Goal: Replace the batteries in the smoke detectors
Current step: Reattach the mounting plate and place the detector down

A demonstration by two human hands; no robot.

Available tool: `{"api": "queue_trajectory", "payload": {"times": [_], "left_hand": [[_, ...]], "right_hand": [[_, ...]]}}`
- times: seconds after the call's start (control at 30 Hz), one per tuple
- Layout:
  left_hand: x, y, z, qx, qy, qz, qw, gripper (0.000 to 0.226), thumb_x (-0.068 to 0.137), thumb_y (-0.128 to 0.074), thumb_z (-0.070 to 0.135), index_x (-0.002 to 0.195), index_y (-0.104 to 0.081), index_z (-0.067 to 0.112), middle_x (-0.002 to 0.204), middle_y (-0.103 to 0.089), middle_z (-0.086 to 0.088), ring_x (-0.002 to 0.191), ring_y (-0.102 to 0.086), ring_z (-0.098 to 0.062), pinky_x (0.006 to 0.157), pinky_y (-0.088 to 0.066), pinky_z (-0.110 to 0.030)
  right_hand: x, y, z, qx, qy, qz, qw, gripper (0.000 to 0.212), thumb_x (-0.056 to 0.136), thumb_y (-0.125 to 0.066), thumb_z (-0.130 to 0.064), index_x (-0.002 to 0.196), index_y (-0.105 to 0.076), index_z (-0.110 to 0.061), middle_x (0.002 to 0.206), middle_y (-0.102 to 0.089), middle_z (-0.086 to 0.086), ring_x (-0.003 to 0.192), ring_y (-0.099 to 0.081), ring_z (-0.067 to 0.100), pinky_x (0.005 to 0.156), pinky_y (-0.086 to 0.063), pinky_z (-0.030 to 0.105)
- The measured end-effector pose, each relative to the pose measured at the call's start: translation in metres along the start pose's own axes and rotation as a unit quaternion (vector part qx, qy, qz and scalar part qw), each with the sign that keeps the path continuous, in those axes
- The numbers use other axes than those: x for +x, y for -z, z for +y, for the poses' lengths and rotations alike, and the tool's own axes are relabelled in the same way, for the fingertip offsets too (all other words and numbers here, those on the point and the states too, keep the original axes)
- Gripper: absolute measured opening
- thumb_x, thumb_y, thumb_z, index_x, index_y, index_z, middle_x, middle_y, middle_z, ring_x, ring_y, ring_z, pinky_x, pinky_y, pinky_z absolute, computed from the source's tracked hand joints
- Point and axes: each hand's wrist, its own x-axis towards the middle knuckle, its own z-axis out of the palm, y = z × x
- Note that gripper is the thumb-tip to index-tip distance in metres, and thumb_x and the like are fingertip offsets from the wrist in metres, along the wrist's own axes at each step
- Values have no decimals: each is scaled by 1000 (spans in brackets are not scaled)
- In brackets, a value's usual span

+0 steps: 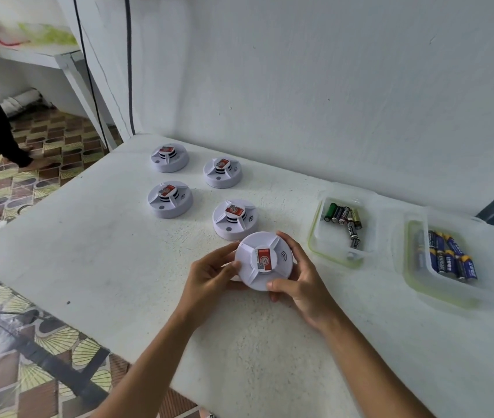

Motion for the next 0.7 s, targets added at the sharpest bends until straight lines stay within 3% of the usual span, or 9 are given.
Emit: {"api": "queue_trajectory", "payload": {"times": [0.4, 0.6, 0.7], "left_hand": [[-1, -1, 1, -14, -1, 6, 1000, 32, 92, -55, 1, 122, -61, 12, 111, -73, -3, 98, -71, -25, 72, -59, -33], [0, -1, 1, -22, -2, 8, 1000, 32, 93, -53, 0, 121, -62, 13, 110, -73, -3, 98, -71, -24, 73, -59, -32], [0, -1, 0, -32, -4, 7, 999, 31, 92, -53, 3, 122, -62, 10, 111, -73, -6, 99, -70, -25, 73, -58, -31]], "right_hand": [[-1, -1, 0, 3, -4, 3, 1000, 86, 64, -66, 1, 138, -40, -34, 110, -68, -4, 85, -66, 13, 53, -51, 30], [0, 2, 2, 25, -16, -9, 1000, 88, 66, -73, -4, 141, -38, -32, 117, -67, 0, 99, -66, 18, 66, -54, 32], [2, 4, 1, 68, -36, -13, 997, 81, 69, -67, -7, 140, -40, -33, 114, -69, 0, 96, -66, 20, 66, -55, 35]]}}
